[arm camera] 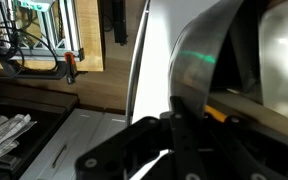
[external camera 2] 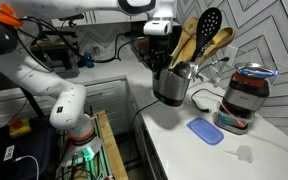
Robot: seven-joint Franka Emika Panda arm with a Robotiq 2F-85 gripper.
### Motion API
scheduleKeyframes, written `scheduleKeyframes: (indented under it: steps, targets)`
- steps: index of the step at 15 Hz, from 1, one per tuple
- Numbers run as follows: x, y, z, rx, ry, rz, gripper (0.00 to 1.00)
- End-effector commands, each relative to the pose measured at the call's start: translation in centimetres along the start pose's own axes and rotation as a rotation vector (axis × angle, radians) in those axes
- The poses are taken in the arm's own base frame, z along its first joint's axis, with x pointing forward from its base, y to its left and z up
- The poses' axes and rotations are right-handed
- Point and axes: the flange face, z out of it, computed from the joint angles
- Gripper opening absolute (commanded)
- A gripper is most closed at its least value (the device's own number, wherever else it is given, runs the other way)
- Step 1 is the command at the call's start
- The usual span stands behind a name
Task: Move the silver cutlery holder to the right.
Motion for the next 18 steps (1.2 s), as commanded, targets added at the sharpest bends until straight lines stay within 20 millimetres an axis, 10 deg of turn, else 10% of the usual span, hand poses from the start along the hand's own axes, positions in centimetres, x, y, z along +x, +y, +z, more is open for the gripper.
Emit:
scheduleKeyframes:
  steps: [1,13,18]
  targets:
    - [0.0,-0.2,-0.1,0.022,0.062,0.068,0.01]
    - [17.7,-0.6,5.4,0.053,-0.158,0.561,0.01]
    - [18.1,-0.9,9.0,-0.029,-0.15,0.574,0.04]
